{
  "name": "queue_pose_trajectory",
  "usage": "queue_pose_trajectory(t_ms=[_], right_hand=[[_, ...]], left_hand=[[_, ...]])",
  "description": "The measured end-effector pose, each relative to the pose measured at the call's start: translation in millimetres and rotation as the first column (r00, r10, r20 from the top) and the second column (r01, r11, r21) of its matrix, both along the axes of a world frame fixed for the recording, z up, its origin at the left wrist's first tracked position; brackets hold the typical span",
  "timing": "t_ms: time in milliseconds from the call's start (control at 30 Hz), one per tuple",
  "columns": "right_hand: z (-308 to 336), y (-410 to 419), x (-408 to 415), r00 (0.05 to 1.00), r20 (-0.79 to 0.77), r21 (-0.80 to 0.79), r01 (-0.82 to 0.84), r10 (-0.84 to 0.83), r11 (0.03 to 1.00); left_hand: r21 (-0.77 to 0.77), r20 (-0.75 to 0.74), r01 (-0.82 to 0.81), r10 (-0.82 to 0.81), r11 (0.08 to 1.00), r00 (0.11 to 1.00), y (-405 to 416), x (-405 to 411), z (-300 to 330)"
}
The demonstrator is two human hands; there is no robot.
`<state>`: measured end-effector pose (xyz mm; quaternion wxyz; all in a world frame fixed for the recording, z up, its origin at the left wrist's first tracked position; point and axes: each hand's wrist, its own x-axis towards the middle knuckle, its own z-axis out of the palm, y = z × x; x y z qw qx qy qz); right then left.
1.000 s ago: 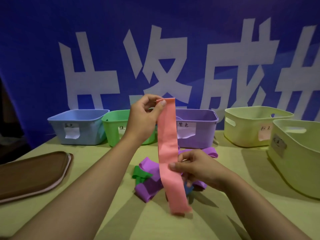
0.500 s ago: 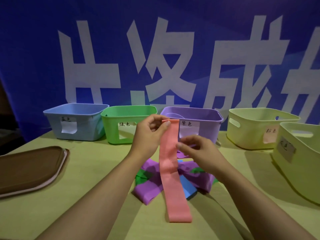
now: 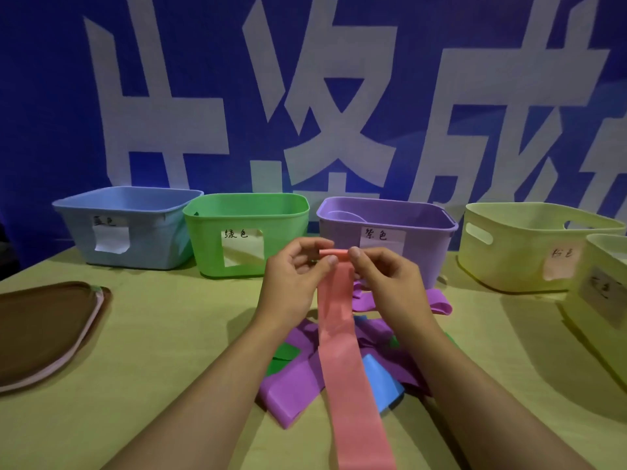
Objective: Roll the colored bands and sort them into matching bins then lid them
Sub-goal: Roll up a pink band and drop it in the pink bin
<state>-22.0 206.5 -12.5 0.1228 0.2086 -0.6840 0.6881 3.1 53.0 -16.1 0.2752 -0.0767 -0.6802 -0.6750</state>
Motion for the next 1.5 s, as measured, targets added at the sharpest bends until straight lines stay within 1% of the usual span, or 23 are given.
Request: queue_pose_trajectory(t_ms=[100, 233, 400, 500, 867, 1200, 1300, 1433, 1500], right_hand=[[-2.0, -2.2, -3.2, 1.000, -0.005, -0.004, 0.000, 0.000, 1.000], [-1.0, -2.9, -3.6, 1.000, 0.001, -0.075, -0.008, 0.008, 0.997], [-5.0, -0.7, -3.8, 0.999, -0.037, -0.078, -0.017, 0.014, 0.997], [-6.4, 1.7, -4.0, 0.998, -0.060, -0.053, -0.013, 0.010, 0.999], [-10.5, 5.3, -5.8, 0.997, -0.078, -0.034, 0.027, -0.029, 0.999], [-13.5, 5.8, -6.3, 0.997, -0.073, -0.069, 0.032, -0.037, 0.997], [-14.1, 4.9, -6.6, 0.998, -0.069, -0.064, 0.010, -0.015, 0.998], [-13.0, 2.7, -4.9, 0.998, -0.055, -0.062, -0.005, 0.002, 0.998], [-12.7, 2.7, -4.2, 0.999, -0.050, -0.054, -0.002, -0.001, 0.999]], left_hand=[[0.032, -0.001, 0.027, -0.027, 0.999, 1.000, -0.6, -2.7, 1.1], [0.060, -0.005, 0.054, -0.054, 0.997, 0.999, 1.5, -1.8, 1.6], [0.081, 0.004, 0.065, -0.065, 0.995, 0.998, 1.4, -0.7, 1.2], [0.081, 0.017, 0.086, -0.088, 0.993, 0.996, 1.0, 0.4, 1.2], [0.117, 0.139, 0.135, -0.151, 0.984, 0.979, 0.3, -1.5, -3.6], [0.121, 0.136, 0.213, -0.229, 0.970, 0.964, 3.4, 2.8, -3.0], [0.150, 0.171, 0.184, -0.209, 0.971, 0.963, 5.4, 5.0, -1.4], [0.135, 0.185, 0.105, -0.129, 0.985, 0.974, 4.1, 4.0, -1.6], [0.123, 0.181, 0.093, -0.114, 0.988, 0.977, 3.2, 2.7, -2.4]])
